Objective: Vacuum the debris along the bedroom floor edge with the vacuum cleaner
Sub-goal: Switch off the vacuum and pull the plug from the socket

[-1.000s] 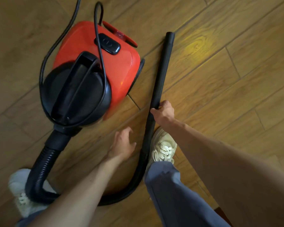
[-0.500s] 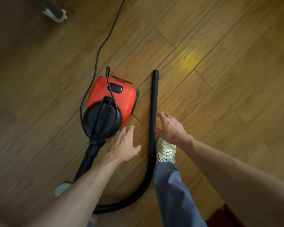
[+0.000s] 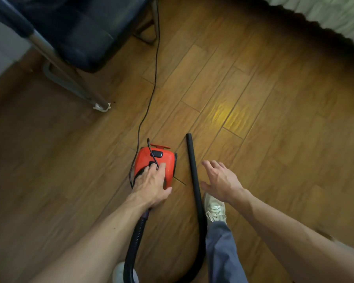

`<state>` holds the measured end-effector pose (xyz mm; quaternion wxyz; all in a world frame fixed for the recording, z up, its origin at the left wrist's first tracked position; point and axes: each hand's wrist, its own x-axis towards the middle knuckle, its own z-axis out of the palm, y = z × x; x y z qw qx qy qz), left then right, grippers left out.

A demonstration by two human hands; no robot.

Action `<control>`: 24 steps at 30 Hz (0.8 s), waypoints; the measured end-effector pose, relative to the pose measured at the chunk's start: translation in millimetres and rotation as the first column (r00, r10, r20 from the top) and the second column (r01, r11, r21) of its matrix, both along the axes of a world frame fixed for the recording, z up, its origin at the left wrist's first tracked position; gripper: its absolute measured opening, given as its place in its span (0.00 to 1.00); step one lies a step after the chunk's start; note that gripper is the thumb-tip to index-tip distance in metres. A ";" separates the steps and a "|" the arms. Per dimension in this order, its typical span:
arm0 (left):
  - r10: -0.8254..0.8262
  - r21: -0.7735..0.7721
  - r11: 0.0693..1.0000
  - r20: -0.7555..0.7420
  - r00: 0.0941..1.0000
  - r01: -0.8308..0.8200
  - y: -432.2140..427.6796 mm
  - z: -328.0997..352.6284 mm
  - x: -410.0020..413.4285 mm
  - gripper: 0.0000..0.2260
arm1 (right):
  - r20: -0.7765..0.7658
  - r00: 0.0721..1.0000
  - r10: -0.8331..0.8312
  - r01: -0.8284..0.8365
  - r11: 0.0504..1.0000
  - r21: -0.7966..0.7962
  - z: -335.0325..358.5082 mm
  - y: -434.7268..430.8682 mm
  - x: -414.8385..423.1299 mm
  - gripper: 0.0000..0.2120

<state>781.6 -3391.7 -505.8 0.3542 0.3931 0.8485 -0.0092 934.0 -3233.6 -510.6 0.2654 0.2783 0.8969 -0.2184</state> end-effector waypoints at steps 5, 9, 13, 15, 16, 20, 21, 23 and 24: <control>-0.056 0.067 0.996 -0.083 0.995 0.061 -5.0 54.4 -18.8 0.31 | -0.049 0.997 -0.057 0.060 0.996 0.058 53.4 -5.0 -2.6 0.29; -0.106 0.100 0.987 -0.156 0.982 0.122 -10.5 102.3 -29.7 0.30 | -0.098 0.992 -0.073 0.084 0.990 0.112 101.8 -10.5 -1.1 0.31; -0.140 0.140 0.975 -0.216 0.966 0.173 -9.1 157.2 -35.1 0.29 | -0.168 0.983 -0.071 0.102 0.977 0.187 159.4 -12.3 2.5 0.30; -0.157 0.176 0.963 -0.242 0.957 0.203 -4.0 187.2 -36.3 0.30 | -0.195 0.979 -0.060 0.103 0.970 0.220 190.6 -11.5 4.4 0.30; -0.166 0.196 0.956 -0.256 0.952 0.219 -1.0 202.3 -36.9 0.31 | -0.205 0.977 -0.052 0.101 0.967 0.234 205.9 -10.8 5.4 0.30; -0.180 0.273 0.921 -0.332 0.926 0.277 18.8 262.5 -41.8 0.30 | -0.241 0.970 -0.038 0.108 0.953 0.282 265.6 2.0 6.3 0.31; -0.176 0.285 0.916 -0.348 0.921 0.283 26.1 279.2 -43.3 0.30 | -0.253 0.967 -0.034 0.110 0.949 0.294 281.3 8.2 6.0 0.31; -0.161 0.299 0.911 -0.375 0.913 0.283 44.3 313.7 -45.5 0.31 | -0.289 0.957 -0.029 0.125 0.940 0.318 313.2 23.9 5.2 0.31; -0.153 0.301 0.911 -0.392 0.907 0.283 54.9 330.3 -47.1 0.30 | -0.310 0.950 -0.022 0.130 0.935 0.330 329.6 33.7 4.1 0.31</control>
